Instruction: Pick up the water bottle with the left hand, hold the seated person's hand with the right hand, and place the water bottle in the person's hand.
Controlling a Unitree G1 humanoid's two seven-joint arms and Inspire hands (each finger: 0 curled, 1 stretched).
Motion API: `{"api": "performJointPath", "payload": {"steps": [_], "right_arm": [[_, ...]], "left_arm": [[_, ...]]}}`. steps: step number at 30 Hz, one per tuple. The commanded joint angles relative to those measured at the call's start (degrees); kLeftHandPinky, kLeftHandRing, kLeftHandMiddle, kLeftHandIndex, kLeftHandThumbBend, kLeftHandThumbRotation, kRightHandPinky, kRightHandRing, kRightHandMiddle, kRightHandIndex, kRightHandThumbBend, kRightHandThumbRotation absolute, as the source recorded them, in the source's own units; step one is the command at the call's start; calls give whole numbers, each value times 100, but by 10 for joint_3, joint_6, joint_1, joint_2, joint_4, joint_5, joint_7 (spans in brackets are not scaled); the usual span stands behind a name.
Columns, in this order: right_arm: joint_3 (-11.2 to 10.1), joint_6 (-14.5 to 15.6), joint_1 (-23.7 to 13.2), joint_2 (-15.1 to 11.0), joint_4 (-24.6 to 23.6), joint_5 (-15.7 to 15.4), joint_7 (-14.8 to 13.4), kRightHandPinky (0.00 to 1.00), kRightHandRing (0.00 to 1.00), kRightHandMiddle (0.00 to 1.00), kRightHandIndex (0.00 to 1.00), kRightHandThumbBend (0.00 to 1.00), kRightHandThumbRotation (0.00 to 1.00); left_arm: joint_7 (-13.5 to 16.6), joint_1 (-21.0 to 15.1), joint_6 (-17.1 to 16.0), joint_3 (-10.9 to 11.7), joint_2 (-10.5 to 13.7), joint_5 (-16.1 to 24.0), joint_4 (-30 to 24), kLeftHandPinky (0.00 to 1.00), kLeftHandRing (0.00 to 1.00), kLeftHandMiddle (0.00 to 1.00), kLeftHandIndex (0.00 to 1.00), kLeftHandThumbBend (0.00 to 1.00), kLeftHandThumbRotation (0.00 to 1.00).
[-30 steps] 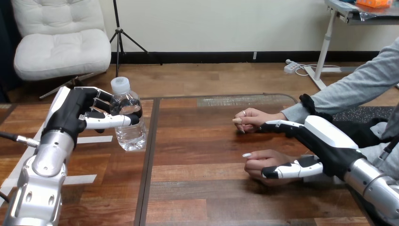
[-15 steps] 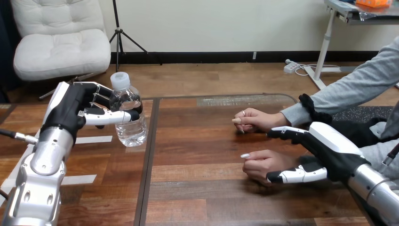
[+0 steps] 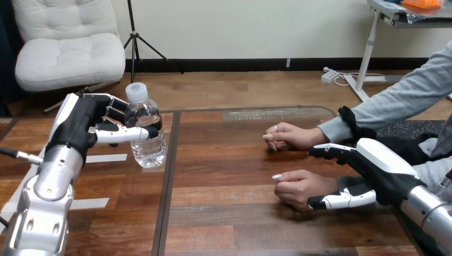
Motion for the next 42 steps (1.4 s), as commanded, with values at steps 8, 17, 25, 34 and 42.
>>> {"api": "performJointPath", "payload": {"steps": [8, 17, 25, 34, 42], "right_arm": [[-1, 2, -49, -20, 4, 6, -8, 75, 83, 83, 83, 100, 59], [1, 3, -53, -27, 17, -1, -12, 74, 82, 83, 82, 100, 56], [3, -3, -56, -33, 24, -4, -14, 73, 82, 82, 82, 100, 55], [6, 3, -58, -38, 29, -6, -10, 73, 81, 82, 82, 100, 51], [12, 7, -60, -43, 35, -11, -11, 77, 82, 82, 81, 100, 48]], "left_arm": [[0, -25, 2, 15, 15, 1, -46, 34, 40, 45, 44, 64, 0], [-3, -25, 3, 16, 17, 0, -44, 35, 40, 45, 44, 63, 0], [-6, -24, 1, 15, 21, 3, -45, 34, 39, 45, 44, 63, 0], [-9, -23, -6, 18, 21, -1, -43, 33, 39, 44, 44, 64, 0], [-9, -22, -4, 21, 18, -2, -45, 33, 39, 44, 44, 64, 0]]}}
